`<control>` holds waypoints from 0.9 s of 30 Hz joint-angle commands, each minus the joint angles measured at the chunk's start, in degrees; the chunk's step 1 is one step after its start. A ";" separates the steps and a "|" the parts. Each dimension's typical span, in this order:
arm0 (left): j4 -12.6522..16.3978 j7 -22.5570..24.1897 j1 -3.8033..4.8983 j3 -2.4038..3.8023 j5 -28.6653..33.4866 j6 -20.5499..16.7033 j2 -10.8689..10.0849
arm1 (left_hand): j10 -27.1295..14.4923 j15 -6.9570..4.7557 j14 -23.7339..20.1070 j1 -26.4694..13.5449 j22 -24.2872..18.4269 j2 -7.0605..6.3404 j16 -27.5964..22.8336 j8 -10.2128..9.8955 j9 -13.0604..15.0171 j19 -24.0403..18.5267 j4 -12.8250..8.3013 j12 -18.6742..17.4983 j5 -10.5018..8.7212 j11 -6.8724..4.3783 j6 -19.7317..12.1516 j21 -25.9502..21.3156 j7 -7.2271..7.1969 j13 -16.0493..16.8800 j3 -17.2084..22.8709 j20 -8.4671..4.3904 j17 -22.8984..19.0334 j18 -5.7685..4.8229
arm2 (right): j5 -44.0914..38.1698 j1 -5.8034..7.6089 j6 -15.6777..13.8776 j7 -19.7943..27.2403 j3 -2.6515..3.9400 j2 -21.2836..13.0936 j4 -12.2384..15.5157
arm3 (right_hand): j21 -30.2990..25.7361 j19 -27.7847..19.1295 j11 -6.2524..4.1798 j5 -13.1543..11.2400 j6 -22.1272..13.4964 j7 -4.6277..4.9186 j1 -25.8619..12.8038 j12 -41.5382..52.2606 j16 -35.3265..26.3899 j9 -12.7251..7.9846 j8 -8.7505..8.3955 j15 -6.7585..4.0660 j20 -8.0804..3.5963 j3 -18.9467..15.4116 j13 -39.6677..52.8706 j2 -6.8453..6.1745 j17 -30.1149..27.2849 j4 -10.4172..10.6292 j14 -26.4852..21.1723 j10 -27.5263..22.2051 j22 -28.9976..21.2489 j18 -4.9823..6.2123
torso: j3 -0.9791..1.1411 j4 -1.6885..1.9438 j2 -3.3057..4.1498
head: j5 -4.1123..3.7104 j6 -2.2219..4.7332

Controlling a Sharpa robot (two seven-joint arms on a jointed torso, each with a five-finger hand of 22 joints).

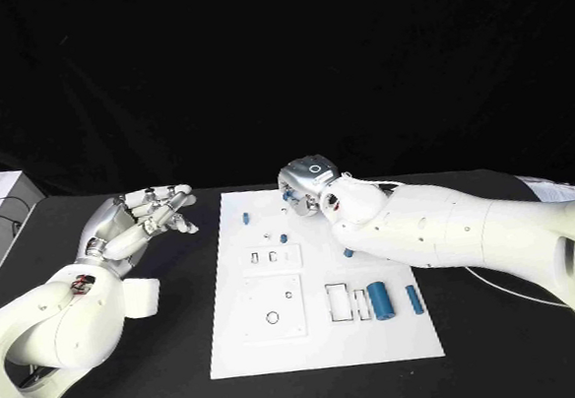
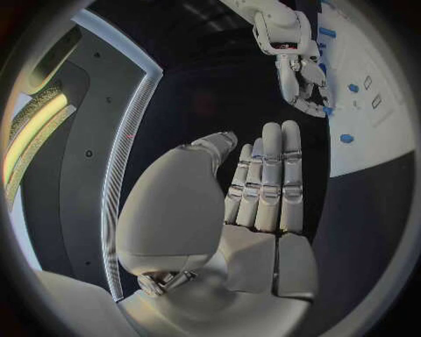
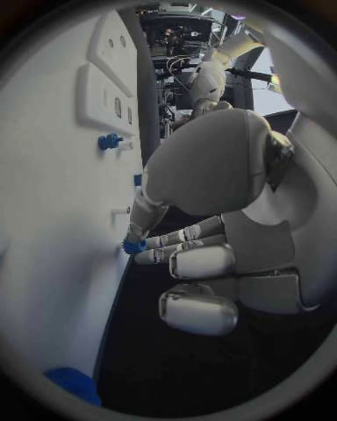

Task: Assemble the parts on the task board

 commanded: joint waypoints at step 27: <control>-0.64 0.49 0.02 0.07 -0.23 2.04 -0.12 | -0.68 -0.10 -0.52 -0.39 0.28 -0.42 0.38 -0.50 0.08 -0.64 -0.22 -0.23 -0.27 0.06 -0.33 0.54 0.42 -0.02 0.14 0.06 0.13 0.58 | 11.81 0.57 -5.72 3.22 1.22 -9.85 10.34 | -2.77 -0.65 -0.25 0.14 -5.13 -0.15 2.31 2.39 -0.26 -0.34 -3.70 0.16 0.00 -6.78 0.96 -1.29 -2.57 2.90 0.08 -0.79 -2.09 -0.15 | 0.05 -0.33 -0.02 | 0.12 0.91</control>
